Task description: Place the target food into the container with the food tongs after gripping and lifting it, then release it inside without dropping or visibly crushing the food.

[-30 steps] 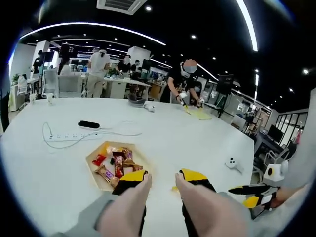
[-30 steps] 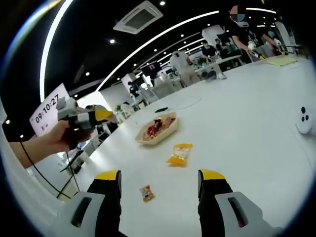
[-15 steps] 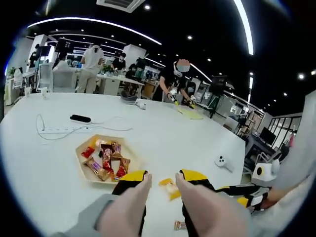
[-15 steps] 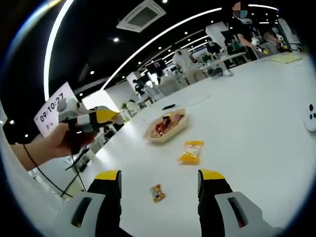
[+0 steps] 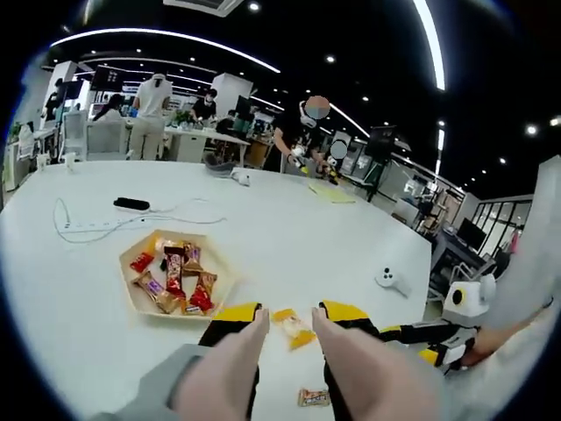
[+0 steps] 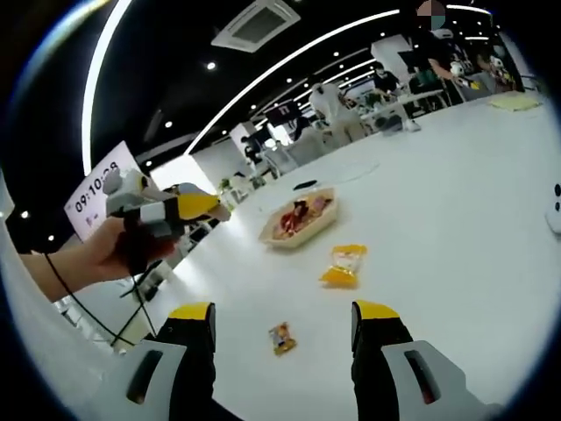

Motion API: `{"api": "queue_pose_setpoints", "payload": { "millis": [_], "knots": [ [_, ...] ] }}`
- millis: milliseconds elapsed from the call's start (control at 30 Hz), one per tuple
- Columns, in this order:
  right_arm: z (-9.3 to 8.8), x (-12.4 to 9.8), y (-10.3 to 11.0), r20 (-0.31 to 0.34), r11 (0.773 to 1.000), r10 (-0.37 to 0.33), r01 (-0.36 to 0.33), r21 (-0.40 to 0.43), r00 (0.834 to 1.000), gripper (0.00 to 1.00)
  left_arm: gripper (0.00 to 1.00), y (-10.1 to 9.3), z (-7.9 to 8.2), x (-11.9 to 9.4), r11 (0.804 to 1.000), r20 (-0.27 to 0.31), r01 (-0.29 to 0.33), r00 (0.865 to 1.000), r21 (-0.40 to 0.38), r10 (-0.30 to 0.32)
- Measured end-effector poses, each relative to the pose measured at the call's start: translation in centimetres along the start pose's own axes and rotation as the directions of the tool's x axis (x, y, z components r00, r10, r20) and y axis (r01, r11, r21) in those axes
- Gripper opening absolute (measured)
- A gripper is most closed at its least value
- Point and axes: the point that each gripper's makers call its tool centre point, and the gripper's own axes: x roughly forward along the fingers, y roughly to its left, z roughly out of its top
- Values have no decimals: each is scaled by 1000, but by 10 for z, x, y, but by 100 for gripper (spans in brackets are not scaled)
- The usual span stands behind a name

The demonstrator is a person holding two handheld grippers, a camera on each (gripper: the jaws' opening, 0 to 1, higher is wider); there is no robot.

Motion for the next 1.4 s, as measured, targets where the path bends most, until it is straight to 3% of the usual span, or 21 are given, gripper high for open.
{"api": "queue_pose_setpoints", "payload": {
  "millis": [367, 600, 867, 1200, 1267, 1333, 1400],
  "knots": [
    [-6, -8, -5, -9, 1000, -17, 17, 10, 1000, 63, 25, -10, -28, 4, 1000, -57, 23, 998, 10, -22],
    [-5, -5, 1, -12, 1000, -10, 10, -21, 1000, 63, 25, -17, -35, 3, 999, -69, 33, 997, 33, -31],
    [-13, -9, -1, -16, 1000, -24, 24, -11, 1000, 63, 25, -22, -61, -1, 997, -143, 58, 988, 54, -50],
    [-12, -2, -6, -10, 1000, -25, 25, 0, 1000, 64, 25, -28, -78, -1, 997, -157, 59, 986, 56, -50],
    [-12, -2, -7, -16, 1000, -23, 23, 10, 1000, 64, 25, -25, -84, 1, 999, -161, 16, 987, 42, -9],
    [-8, -3, -9, -5, 999, -33, 34, 18, 999, 64, 25, -30, -90, 3, 1000, -180, 29, 983, 2, -29],
    [-8, -4, -10, -3, 999, -35, 35, 24, 999, 64, 25, -33, -93, 4, 999, -183, 32, 983, 27, -27]
  ]
}}
